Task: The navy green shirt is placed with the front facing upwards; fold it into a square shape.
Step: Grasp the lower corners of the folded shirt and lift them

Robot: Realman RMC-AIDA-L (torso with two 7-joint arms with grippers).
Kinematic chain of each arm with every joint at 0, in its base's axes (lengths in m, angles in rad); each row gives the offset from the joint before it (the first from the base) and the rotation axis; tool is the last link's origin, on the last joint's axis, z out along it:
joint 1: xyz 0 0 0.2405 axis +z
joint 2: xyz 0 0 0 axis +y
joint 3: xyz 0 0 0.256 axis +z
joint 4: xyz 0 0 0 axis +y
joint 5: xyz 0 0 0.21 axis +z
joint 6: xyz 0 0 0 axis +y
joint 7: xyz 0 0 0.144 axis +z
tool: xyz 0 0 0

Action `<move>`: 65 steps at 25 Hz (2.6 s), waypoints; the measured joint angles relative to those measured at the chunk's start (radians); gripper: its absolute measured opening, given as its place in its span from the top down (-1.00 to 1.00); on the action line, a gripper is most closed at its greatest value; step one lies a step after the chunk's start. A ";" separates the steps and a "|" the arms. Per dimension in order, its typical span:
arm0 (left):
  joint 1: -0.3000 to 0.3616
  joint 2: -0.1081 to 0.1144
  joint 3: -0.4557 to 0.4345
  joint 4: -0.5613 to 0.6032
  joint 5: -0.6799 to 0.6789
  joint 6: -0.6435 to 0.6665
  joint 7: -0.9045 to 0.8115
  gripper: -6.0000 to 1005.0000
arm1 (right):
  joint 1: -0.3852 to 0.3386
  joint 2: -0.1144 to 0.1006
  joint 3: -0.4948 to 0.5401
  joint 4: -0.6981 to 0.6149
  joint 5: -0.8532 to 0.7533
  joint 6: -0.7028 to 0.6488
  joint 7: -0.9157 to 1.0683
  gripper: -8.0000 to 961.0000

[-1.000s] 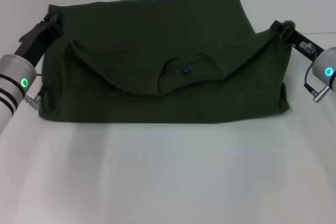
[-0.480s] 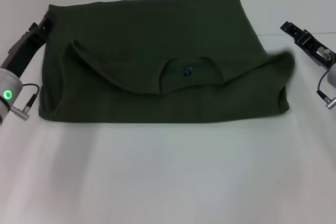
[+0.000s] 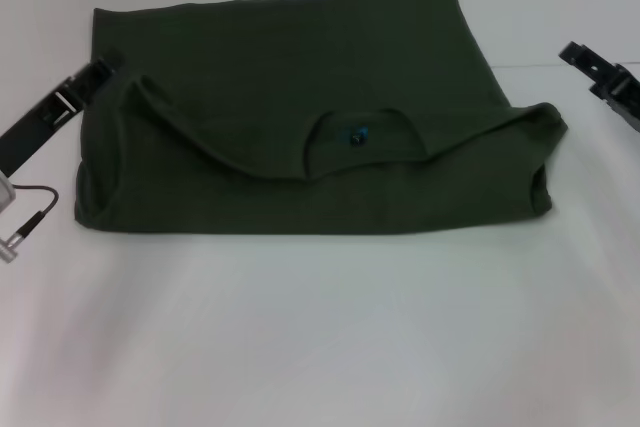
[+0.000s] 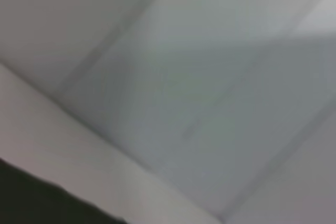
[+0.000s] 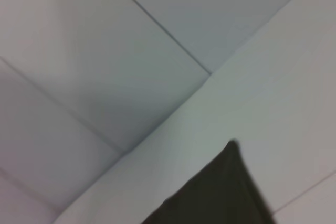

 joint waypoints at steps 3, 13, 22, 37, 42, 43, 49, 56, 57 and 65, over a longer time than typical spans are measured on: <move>0.014 0.020 0.018 0.082 0.132 0.070 -0.097 -0.26 | -0.050 -0.042 -0.142 -0.040 -0.001 -0.085 0.096 -0.93; -0.049 0.089 0.030 0.283 0.686 0.170 -0.347 -0.31 | -0.153 -0.123 -0.297 -0.149 -0.122 -0.387 0.227 -0.93; -0.064 0.086 0.112 0.361 0.847 0.108 -0.258 -0.36 | -0.190 -0.114 -0.295 -0.249 -0.260 -0.462 0.220 -0.93; -0.066 0.047 0.231 0.349 0.941 -0.029 -0.249 -0.43 | -0.196 -0.105 -0.293 -0.252 -0.262 -0.457 0.208 -0.93; -0.072 0.040 0.240 0.334 0.952 -0.085 -0.255 -0.43 | -0.192 -0.103 -0.293 -0.252 -0.262 -0.454 0.208 -0.93; -0.076 0.040 0.245 0.324 0.963 -0.098 -0.259 -0.43 | -0.190 -0.103 -0.293 -0.252 -0.262 -0.453 0.208 -0.93; -0.091 0.037 0.253 0.298 1.011 -0.132 -0.275 -0.43 | -0.186 -0.099 -0.293 -0.248 -0.263 -0.447 0.201 -0.93; -0.091 0.037 0.257 0.298 1.020 -0.129 -0.296 -0.43 | -0.185 -0.092 -0.299 -0.250 -0.263 -0.432 0.200 -0.93; -0.091 0.037 0.257 0.298 1.020 -0.129 -0.296 -0.43 | -0.185 -0.092 -0.299 -0.250 -0.263 -0.429 0.200 -0.93; -0.096 0.042 0.255 0.305 1.020 -0.068 -0.307 -0.42 | -0.185 -0.091 -0.300 -0.251 -0.263 -0.425 0.200 -0.93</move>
